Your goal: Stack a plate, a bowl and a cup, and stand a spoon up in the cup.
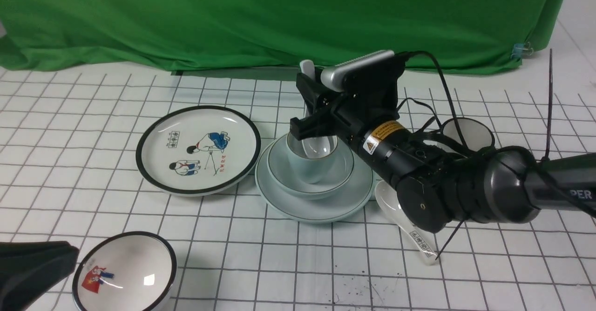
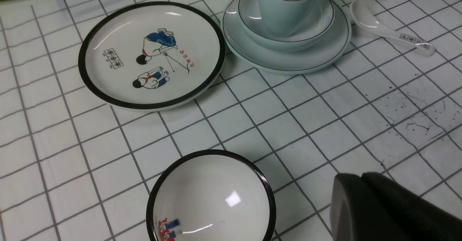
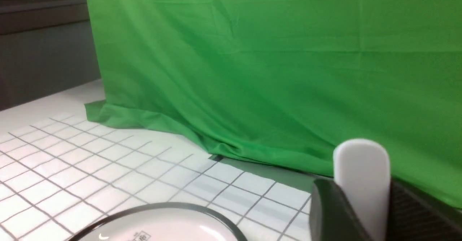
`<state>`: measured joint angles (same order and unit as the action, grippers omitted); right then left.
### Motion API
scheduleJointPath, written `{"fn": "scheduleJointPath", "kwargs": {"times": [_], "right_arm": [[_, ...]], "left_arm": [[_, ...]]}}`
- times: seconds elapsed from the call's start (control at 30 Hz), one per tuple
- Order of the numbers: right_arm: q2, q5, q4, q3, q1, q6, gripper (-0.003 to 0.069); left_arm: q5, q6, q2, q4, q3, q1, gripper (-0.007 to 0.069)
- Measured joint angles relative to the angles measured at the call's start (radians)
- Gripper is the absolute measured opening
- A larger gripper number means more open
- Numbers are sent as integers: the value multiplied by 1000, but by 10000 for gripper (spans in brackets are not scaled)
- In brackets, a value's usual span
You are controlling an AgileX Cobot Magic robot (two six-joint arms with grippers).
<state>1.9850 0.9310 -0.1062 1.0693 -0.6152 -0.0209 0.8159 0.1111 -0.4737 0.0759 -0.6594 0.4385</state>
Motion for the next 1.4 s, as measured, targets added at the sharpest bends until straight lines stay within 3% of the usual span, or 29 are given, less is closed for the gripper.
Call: {"fn": "scheduleJointPath", "kwargs": {"times": [0.1, 0.2, 0.33, 0.37, 0.43, 0.47, 0.57, 0.67, 0.8, 1.07, 1.3, 1.4], "right_arm": [[-8, 1, 0, 0, 0, 0, 293], [-52, -35, 0, 0, 0, 0, 307], [-173, -187, 0, -1, 0, 0, 242], [-265, -311, 2, -1, 0, 4, 178], [-308, -398, 3, -1, 0, 21, 147], [-398, -522, 3, -1, 0, 55, 90], [-554, -769, 3, -1, 0, 156, 20], [-733, -964, 3, -8, 0, 239, 10], [-936, -1093, 3, -88, 0, 274, 10], [-1242, -1233, 3, -246, 0, 279, 27], [-1358, -1281, 3, -267, 0, 280, 45], [-1384, -1283, 3, -267, 0, 280, 18]], "left_arm": [[0, 0, 0, 0, 0, 0, -31], [0, 0, 0, 0, 0, 0, -31], [0, 0, 0, 0, 0, 0, -31], [0, 0, 0, 0, 0, 0, -31], [0, 0, 0, 0, 0, 0, -31], [0, 0, 0, 0, 0, 0, -31], [0, 0, 0, 0, 0, 0, -31], [0, 0, 0, 0, 0, 0, -31], [0, 0, 0, 0, 0, 0, -30], [0, 0, 0, 0, 0, 0, -29], [0, 0, 0, 0, 0, 0, -29], [0, 0, 0, 0, 0, 0, -29]]}}
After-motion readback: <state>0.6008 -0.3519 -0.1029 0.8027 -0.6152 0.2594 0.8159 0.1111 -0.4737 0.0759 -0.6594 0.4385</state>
